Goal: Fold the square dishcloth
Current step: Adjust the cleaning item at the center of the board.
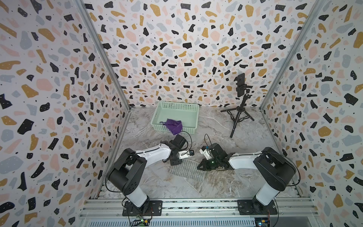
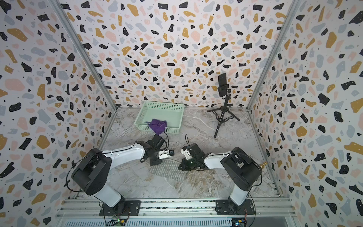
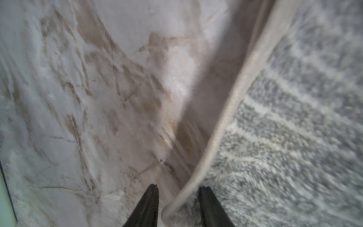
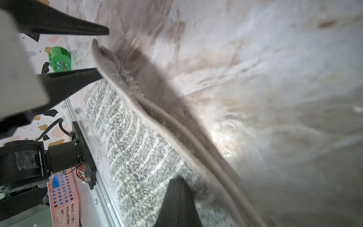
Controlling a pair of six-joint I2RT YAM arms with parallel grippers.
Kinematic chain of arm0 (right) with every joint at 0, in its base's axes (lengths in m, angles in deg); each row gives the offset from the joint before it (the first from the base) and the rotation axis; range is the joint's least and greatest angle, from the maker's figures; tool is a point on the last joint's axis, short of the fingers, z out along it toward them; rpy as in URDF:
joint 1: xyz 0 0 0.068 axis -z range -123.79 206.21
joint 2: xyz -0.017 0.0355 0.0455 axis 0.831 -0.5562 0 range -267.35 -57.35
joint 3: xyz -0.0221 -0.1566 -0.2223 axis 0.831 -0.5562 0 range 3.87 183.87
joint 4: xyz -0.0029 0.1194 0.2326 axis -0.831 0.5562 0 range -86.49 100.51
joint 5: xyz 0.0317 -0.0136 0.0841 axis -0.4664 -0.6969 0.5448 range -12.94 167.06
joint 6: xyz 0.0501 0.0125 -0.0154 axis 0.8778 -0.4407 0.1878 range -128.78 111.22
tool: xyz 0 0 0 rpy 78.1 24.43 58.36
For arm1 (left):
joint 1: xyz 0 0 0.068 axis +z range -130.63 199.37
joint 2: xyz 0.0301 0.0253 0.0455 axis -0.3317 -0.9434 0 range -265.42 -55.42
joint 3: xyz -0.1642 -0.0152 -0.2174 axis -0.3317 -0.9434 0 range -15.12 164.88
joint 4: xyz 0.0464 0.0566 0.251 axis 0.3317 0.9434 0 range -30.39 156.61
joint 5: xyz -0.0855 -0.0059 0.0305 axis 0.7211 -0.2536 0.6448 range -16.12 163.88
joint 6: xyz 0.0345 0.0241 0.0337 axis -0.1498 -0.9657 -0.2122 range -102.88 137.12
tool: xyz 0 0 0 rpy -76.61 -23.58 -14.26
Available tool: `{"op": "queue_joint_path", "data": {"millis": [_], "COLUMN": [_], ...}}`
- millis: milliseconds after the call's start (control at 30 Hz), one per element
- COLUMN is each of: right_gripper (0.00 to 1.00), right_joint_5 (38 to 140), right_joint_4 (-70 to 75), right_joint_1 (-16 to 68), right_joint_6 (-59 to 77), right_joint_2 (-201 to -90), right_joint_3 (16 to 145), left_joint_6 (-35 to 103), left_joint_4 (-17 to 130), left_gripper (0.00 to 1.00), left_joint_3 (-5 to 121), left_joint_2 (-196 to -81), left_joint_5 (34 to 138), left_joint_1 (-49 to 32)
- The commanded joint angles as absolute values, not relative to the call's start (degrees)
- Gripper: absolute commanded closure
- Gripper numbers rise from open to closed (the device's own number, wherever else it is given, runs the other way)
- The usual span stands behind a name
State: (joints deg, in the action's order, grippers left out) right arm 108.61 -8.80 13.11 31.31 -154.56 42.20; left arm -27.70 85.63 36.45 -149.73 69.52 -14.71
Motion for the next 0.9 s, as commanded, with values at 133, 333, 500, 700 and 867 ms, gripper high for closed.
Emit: {"op": "queue_joint_path", "data": {"millis": [133,333,500,700,867], "right_gripper": [1.0,1.0,1.0,1.0,1.0], "right_joint_5": [105.44,106.27,108.69,115.55,117.51], "right_joint_4": [-6.07,-3.52,-0.9,-8.53,-13.61], "right_joint_1": [12.93,12.88,12.94,12.88,12.88], "right_joint_6": [33.19,33.36,32.57,36.95,41.01], "right_joint_2": [-151.93,-144.24,-144.63,-158.27,-168.75], "right_joint_3": [36.33,37.93,44.22,52.01,56.3], "left_joint_6": [-29.96,-30.57,-32.11,-28.78,-30.12], "left_joint_4": [84.55,96.74,101.12,99.09,95.68], "left_gripper": [0.34,0.2,0.2,0.24,0.25], "left_joint_3": [36.4,38.74,36.89,31.49,26.64], "left_joint_2": [-151.27,-139.86,-134.74,-131.49,-132.95], "left_joint_5": [65.23,78.9,79.81,82.45,75.63], "left_joint_1": [-14.12,-11.2,-11.26,-12.57,-15.09]}}
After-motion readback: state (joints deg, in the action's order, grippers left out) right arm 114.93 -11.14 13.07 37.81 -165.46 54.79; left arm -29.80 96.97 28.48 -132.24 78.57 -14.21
